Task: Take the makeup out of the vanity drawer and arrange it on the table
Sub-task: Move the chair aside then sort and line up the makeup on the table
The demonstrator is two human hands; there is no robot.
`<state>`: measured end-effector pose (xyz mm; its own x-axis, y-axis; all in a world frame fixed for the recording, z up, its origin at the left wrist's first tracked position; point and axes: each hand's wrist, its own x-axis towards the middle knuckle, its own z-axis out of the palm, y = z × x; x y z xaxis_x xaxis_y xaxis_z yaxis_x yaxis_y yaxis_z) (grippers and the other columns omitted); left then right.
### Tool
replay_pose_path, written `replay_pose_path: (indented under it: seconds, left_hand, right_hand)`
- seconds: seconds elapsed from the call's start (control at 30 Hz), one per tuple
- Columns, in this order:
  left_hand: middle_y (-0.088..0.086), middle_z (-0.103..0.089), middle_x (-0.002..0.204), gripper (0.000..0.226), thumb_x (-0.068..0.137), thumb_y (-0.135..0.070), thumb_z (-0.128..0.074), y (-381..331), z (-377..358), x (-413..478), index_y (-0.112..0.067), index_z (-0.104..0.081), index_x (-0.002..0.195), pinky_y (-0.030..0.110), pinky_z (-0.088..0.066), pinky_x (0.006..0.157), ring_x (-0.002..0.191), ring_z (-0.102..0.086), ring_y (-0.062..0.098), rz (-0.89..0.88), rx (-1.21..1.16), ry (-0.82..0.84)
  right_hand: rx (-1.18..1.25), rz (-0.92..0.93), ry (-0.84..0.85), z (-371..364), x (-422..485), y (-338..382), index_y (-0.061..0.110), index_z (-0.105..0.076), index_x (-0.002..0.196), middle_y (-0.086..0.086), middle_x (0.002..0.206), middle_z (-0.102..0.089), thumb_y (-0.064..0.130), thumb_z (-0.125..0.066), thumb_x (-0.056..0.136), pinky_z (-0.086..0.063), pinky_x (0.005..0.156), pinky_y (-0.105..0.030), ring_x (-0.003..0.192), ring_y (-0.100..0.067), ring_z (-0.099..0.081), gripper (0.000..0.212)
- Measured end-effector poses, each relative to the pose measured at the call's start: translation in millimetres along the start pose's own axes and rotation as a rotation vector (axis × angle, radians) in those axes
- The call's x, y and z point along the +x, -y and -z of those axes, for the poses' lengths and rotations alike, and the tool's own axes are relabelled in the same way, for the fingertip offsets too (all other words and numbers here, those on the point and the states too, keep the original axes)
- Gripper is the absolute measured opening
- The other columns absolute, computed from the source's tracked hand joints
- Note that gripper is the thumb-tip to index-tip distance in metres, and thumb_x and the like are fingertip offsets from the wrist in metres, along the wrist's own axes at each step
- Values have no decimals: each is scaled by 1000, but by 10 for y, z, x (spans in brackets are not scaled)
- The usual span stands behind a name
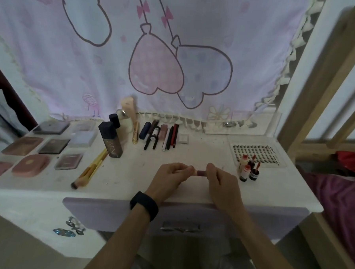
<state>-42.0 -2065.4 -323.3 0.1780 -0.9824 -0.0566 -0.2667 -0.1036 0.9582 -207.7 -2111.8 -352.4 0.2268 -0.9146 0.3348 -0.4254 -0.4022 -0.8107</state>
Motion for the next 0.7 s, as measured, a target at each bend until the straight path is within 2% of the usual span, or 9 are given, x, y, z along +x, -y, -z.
replay_pose_path:
  seconds: [0.1, 0.17, 0.27, 0.33, 0.4, 0.47, 0.57, 0.63, 0.7]
  left_hand:
    - [-22, -59, 57, 24, 95, -41, -60, -1, 23, 1, -23, -75, 89, 22, -40, 66, 54, -52, -6, -1, 22, 29]
    - [-22, -56, 54, 26, 95, -42, -60, -29, 57, 1, -22, -75, 84, 21, -37, 61, 51, -49, -6, 10, 28, 58]
    - [-22, -57, 58, 31, 96, -46, -57, -31, 39, -10, -26, -74, 77, 21, -37, 62, 54, -51, -5, 6, 61, 42]
    - [-17, -61, 62, 42, 99, -49, -50, 13, -88, -61, -29, -68, 66, 17, -38, 61, 57, -53, -1, -77, 196, -81]
    - [-9, -49, 52, 51, 102, -46, -44, 7, -218, -123, -29, -50, 54, 20, -31, 49, 47, -42, 8, -192, 468, -261]
    - [-8, -38, 46, 53, 102, -38, -46, -72, -248, -144, -28, -38, 51, 26, -26, 46, 42, -32, 9, -238, 592, -357]
    - [-9, -32, 41, 54, 98, -32, -52, -214, -141, -64, -21, -42, 47, 26, -24, 45, 38, -25, 10, -159, 397, -255]
    - [-8, -36, 44, 48, 94, -31, -54, -324, -39, -29, -18, -47, 48, 24, -25, 44, 37, -25, 8, -57, 279, -148]
    - [-7, -42, 48, 42, 94, -27, -54, -405, 30, -43, -17, -51, 53, 23, -28, 47, 42, -30, 8, 48, 241, -35]
  right_hand:
    - [-20, 82, -18, -3, -41, -40, 2, -72, 78, -8, 50, -54, 36, -40, 107, -30, 44, -23, 51, -20, -49, 55]
    - [-17, 142, -60, -18, -80, -20, 11, -64, 65, -1, 46, -49, 41, -37, 105, -28, 42, -18, 48, -18, -48, 57]
    - [-36, 176, -105, -41, -90, 2, 31, -41, 55, 10, 41, -36, 42, -32, 100, -28, 40, -13, 44, -10, -45, 47]
    - [-15, 111, -131, -53, -41, 7, 33, -35, 53, 8, 39, -36, 41, -35, 99, -29, 40, -15, 40, -7, -41, 47]
    - [34, 22, -127, -59, 9, 17, 30, -35, 50, 11, 41, -43, 35, -42, 101, -29, 41, -15, 39, -6, -39, 52]
    - [72, -17, -108, -37, 10, 65, 29, -37, 49, 13, 40, -43, 26, -45, 104, -27, 40, -15, 38, -5, -37, 56]
    - [89, 78, -151, 18, -44, 194, 31, -37, 50, 12, 39, -41, 31, -42, 102, -24, 38, -14, 35, -7, -36, 53]
    - [24, 271, -223, 94, -62, 320, 30, -36, 52, 13, 37, -30, 30, -40, 100, -20, 37, -10, 32, -5, -31, 48]
    - [-95, 495, -274, 178, -20, 448, 24, -44, 56, 22, 48, -26, 22, -42, 100, -17, 40, -6, 35, -2, -22, 45]
